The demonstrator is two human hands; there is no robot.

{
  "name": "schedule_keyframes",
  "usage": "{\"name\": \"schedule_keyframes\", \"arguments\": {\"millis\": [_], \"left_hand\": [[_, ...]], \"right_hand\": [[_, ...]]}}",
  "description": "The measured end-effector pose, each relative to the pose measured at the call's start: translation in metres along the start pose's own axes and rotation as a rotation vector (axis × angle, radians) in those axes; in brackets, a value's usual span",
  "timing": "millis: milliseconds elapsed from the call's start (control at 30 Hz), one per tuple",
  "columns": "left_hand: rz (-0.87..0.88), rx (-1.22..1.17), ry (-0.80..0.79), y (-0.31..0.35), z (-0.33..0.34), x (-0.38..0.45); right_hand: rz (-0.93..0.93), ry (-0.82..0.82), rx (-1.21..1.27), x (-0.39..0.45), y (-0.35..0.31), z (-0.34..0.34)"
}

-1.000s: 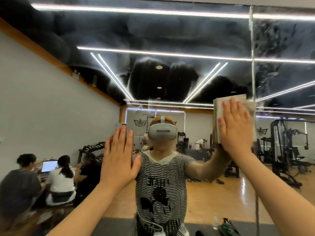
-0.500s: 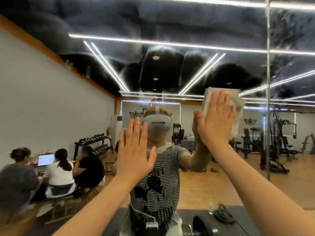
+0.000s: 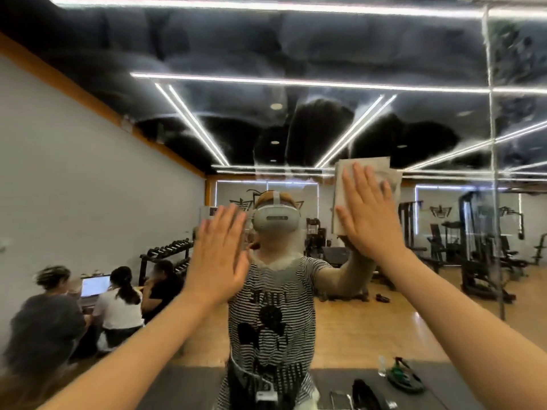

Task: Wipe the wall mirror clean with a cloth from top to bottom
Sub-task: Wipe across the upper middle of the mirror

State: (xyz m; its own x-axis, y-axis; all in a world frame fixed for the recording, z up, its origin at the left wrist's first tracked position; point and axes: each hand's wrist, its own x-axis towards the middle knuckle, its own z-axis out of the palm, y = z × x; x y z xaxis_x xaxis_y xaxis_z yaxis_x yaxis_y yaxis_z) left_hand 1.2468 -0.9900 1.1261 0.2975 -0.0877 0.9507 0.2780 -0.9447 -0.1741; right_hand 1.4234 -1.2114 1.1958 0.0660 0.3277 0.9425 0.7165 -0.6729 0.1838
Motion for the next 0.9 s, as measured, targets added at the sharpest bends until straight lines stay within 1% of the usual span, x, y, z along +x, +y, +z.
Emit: {"name": "schedule_keyframes", "arguments": {"millis": [100,200,267,333,433,500,600,667,767,900], "left_hand": [[-0.051,0.140,0.013,-0.060,-0.015,-0.003],[-0.069,0.192,-0.005,-0.091,-0.017,-0.008],[-0.050,0.198,0.011,-0.095,-0.013,-0.009],[-0.033,0.206,0.027,-0.094,-0.010,-0.010],[-0.028,0.198,0.039,-0.096,-0.010,-0.010],[-0.039,0.186,0.032,-0.096,-0.010,-0.011],[-0.042,0.177,0.029,-0.097,-0.010,-0.011],[-0.037,0.172,0.029,-0.099,-0.010,-0.011],[-0.038,0.165,0.032,-0.100,-0.011,-0.011],[-0.036,0.155,0.041,-0.099,-0.011,-0.011]], "right_hand": [[0.012,0.005,-0.040,0.008,0.002,0.000],[0.085,0.066,-0.041,0.006,-0.018,0.006],[0.119,0.081,-0.027,0.002,-0.035,0.010],[0.117,0.062,-0.006,0.004,-0.052,0.009],[0.023,0.016,0.016,0.011,-0.089,0.012],[-0.043,0.036,0.003,0.016,-0.123,0.020],[-0.081,0.061,0.016,0.021,-0.159,0.029],[-0.114,0.083,0.013,0.023,-0.158,0.030],[-0.203,0.085,-0.023,0.022,-0.136,0.027],[-0.144,0.029,-0.042,0.013,-0.085,0.019]]}}
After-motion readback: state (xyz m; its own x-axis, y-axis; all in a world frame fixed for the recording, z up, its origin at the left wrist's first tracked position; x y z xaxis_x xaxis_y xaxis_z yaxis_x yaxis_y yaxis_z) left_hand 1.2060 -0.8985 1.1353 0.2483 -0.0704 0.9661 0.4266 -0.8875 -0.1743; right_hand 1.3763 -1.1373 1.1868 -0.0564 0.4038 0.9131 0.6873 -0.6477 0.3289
